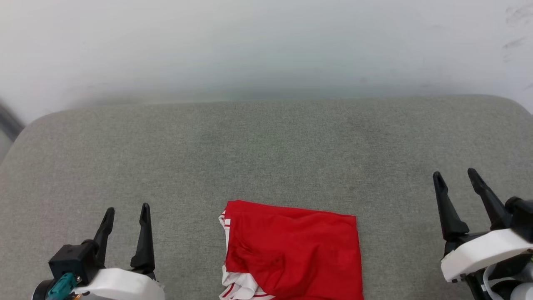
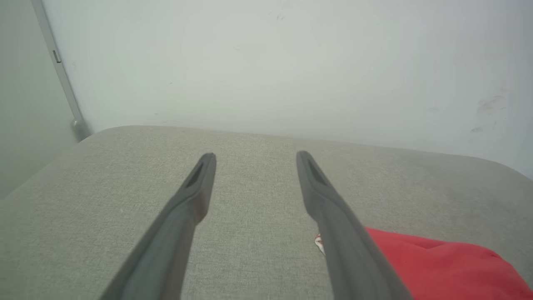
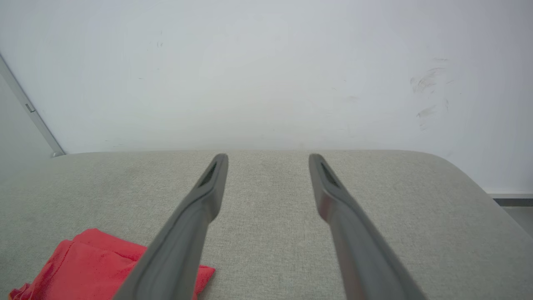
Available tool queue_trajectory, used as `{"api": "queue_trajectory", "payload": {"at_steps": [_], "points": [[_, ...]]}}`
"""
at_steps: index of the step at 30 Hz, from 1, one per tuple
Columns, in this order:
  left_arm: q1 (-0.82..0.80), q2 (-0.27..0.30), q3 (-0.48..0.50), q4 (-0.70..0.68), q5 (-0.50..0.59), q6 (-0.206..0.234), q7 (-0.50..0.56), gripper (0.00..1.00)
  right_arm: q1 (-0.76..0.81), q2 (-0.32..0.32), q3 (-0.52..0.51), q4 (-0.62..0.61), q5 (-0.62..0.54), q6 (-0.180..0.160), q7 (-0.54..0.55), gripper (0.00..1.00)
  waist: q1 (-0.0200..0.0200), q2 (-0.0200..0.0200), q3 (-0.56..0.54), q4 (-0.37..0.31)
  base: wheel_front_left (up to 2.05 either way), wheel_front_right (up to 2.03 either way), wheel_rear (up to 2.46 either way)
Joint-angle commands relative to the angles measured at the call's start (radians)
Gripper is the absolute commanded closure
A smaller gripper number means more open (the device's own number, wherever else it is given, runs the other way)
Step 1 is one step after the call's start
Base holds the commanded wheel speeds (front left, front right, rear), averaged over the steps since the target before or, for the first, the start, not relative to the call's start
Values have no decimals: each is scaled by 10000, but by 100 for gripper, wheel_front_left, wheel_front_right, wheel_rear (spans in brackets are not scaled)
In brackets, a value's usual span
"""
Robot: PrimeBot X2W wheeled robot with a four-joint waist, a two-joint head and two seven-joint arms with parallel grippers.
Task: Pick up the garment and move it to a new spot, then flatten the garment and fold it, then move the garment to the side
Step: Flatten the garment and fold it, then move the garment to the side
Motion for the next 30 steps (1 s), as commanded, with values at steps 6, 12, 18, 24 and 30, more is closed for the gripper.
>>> {"api": "queue_trajectory", "payload": {"at_steps": [6,12,18,24,30], "points": [[481,-57,118,127,-48,93,-76,0,696,213,134,-530,-335,-4,58,0,1,0,-290,-113,0,0,0],[574,-90,182,159,18,78,-98,0,891,319,146,-786,-372,-4,76,0,1,0,-274,-193,0,0,0],[465,-149,240,164,41,7,-109,0,663,381,64,-844,-278,-4,177,0,1,0,-185,-208,0,0,0],[191,-376,410,12,257,-98,-150,0,646,533,-642,-461,644,-4,978,0,1,0,42,65,0,0,0],[-31,-647,564,-111,532,-282,-166,0,523,99,-1623,452,2303,-2,2964,0,1,0,357,524,0,0,0]]}}
